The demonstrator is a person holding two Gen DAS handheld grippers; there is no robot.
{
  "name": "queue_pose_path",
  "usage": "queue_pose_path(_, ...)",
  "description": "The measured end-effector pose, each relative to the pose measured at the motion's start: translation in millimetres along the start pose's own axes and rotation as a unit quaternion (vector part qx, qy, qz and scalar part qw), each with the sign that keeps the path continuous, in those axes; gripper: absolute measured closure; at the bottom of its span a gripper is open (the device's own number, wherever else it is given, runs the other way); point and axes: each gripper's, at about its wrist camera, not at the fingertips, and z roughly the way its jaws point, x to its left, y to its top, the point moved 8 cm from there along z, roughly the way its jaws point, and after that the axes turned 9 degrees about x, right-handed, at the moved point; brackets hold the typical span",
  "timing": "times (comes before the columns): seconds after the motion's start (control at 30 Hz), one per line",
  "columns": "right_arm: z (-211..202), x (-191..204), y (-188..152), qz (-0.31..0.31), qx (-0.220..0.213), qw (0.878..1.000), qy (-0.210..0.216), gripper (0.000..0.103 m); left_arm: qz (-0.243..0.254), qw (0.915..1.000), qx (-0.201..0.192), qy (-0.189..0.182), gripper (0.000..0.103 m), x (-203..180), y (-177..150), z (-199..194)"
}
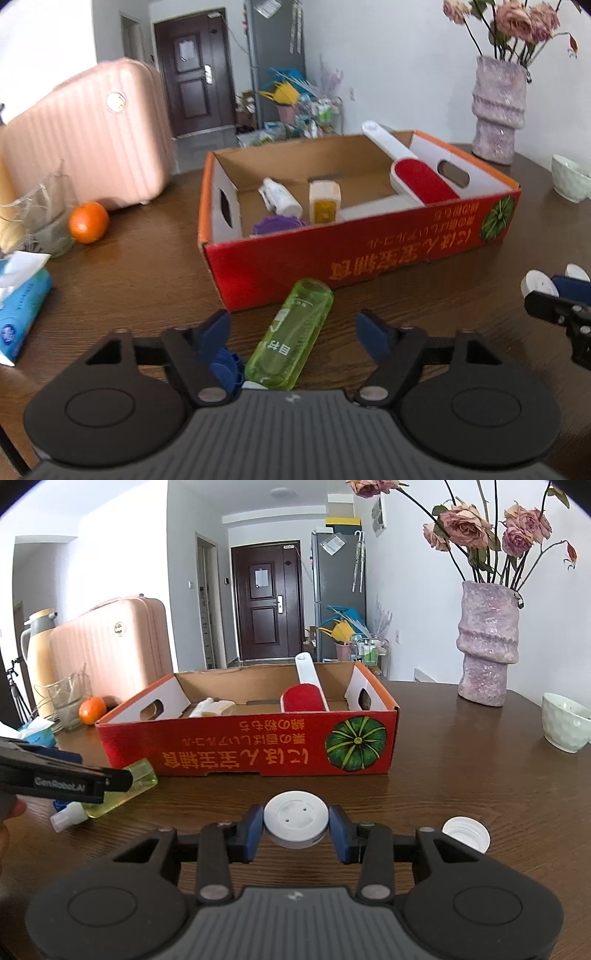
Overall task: Organize rigid objects
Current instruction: 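Grasp the green spray bottle with the left tool while the right tool holds the white disc, then carry the green bottle and white disc over the red box with both tools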
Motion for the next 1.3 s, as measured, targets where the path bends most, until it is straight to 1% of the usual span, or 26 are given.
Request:
queue_pose_path(0.03, 1.0, -0.5, -0.3, 0.001, 0.001, 1.0, -0.001, 0.065, 0.002, 1.0, 0.005, -0.004, 0.033, 0.1, -0.8, 3.7)
queue_pose_path(0.1, 2.1, -1.1, -0.7, 0.001, 0.003, 1.0, -0.002, 0.065, 0.006, 0.9998, 0.016, -0.011, 0.033, 0.3, -2.6, 10.3)
queue_pose_path(0.13, 2.8, -1.0, -0.8, 0.001, 0.004, 1.0, -0.003, 0.065, 0.01, 0.9997, 0.02, -0.013, 0.037, 0.5, -3.7, 13.4)
queue_pose_path(0.27, 4.1, -0.9, -1.0, 0.0, 0.007, 1.0, -0.005, 0.065, 0.018, 0.9989, 0.035, -0.026, 0.042, 0.8, -8.0, 19.9)
queue_pose_path(0.4, 4.6, -1.0, -1.0, 0.001, 0.007, 1.0, -0.005, 0.065, 0.025, 0.9979, 0.042, -0.042, 0.044, -2.9, -12.5, 20.1)
queue_pose_path(0.43, 4.3, -0.9, -0.9, 0.001, 0.006, 1.0, -0.004, 0.065, 0.026, 0.9973, 0.046, -0.051, 0.048, -5.2, -14.4, 20.5)
queue_pose_path(0.47, 3.9, -0.9, -0.9, 0.001, 0.006, 1.0, -0.004, 0.065, 0.027, 0.9969, 0.05, -0.055, 0.05, -7.2, -16.0, 20.8)
queue_pose_path(0.6, 2.2, -0.6, -0.4, 0.001, 0.002, 1.0, -0.001, 0.065, 0.022, 0.9972, 0.047, -0.054, 0.05, -8.8, -18.1, 19.1)
queue_pose_path(0.63, 1.8, -0.5, -0.4, 0.001, 0.001, 1.0, -0.001, 0.065, 0.02, 0.9972, 0.047, -0.054, 0.051, -9.3, -18.5, 18.5)
queue_pose_path(0.7, 1.4, -0.1, -0.4, 0.0, 0.0, 1.0, -0.001, 0.065, 0.022, 0.9972, 0.045, -0.055, 0.059, -11.9, -19.4, 16.8)
queue_pose_path(0.73, 1.3, 0.1, -0.2, 0.0, 0.0, 1.0, -0.001, 0.065, 0.024, 0.9971, 0.044, -0.058, 0.069, -14.4, -20.3, 14.8)
queue_pose_path(0.77, 1.2, 0.4, -0.3, 0.0, 0.0, 1.0, -0.001, 0.065, 0.026, 0.997, 0.043, -0.058, 0.071, -16.1, -21.2, 13.0)
queue_pose_path(0.83, 1.1, 0.6, -0.2, -0.001, -0.001, 1.0, -0.001, 0.065, 0.028, 0.9973, 0.041, -0.054, 0.071, -19.3, -23.8, 9.7)
queue_pose_path(0.93, 0.4, 1.2, -0.3, -0.002, -0.002, 1.0, 0.001, 0.065, 0.02, 0.9973, 0.043, -0.057, 0.071, -21.5, -25.7, 7.0)
queue_pose_path(1.1, -1.7, 2.7, 0.5, -0.005, -0.007, 1.0, 0.004, 0.065, 0.011, 0.9978, 0.042, -0.049, 0.071, -24.4, -28.3, 3.2)
queue_pose_path(1.2, -3.5, 2.8, 1.3, -0.005, -0.011, 1.0, 0.005, 0.065, 0.002, 0.9991, 0.029, -0.03, 0.071, -23.7, -28.4, -2.6)
queue_pose_path(1.3, -6.2, 4.6, 1.7, -0.008, -0.016, 1.0, 0.007, 0.065, -0.011, 0.9996, 0.015, -0.022, 0.072, -23.0, -27.5, -11.8)
